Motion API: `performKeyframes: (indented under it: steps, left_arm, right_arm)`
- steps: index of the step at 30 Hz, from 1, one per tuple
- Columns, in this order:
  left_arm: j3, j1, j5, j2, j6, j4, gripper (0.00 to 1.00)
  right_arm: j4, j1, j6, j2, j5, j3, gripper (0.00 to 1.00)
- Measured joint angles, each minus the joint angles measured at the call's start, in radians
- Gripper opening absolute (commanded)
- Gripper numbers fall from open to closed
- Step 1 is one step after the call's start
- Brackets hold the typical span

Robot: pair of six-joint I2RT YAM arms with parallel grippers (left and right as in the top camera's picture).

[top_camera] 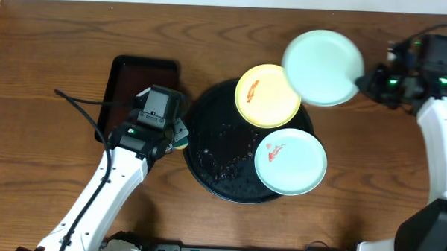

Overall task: Clean dirty plates on tray and stack at the side
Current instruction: 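Carry the green plate right and set it on the table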

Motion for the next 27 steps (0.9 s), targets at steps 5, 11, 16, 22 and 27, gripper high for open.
performKeyframes:
  steps: [5, 11, 16, 22, 27]
  left_arm:
    - [0.0, 0.0, 0.0, 0.0, 0.0, 0.0, 0.08]
    - [0.0, 0.0, 0.001, 0.0, 0.0, 0.003, 0.08]
    - [0.0, 0.0, 0.001, 0.0, 0.0, 0.003, 0.08]
    - [0.0, 0.0, 0.001, 0.0, 0.0, 0.004, 0.08]
    - [-0.003, 0.0, 0.001, 0.0, 0.0, 0.004, 0.08]
  right_arm:
    - [0.0, -0.093, 0.084, 0.0, 0.174, 0.0, 0.02]
    - [0.037, -0.114, 0.132, -0.001, 0.388, -0.051, 0.01]
    - [0.176, -0.114, 0.162, -0.001, 0.446, -0.164, 0.01]
    - [0.271, -0.113, 0.195, -0.001, 0.452, -0.28, 0.02]
    - [0.309, -0.113, 0.212, -0.001, 0.433, -0.352, 0.41]
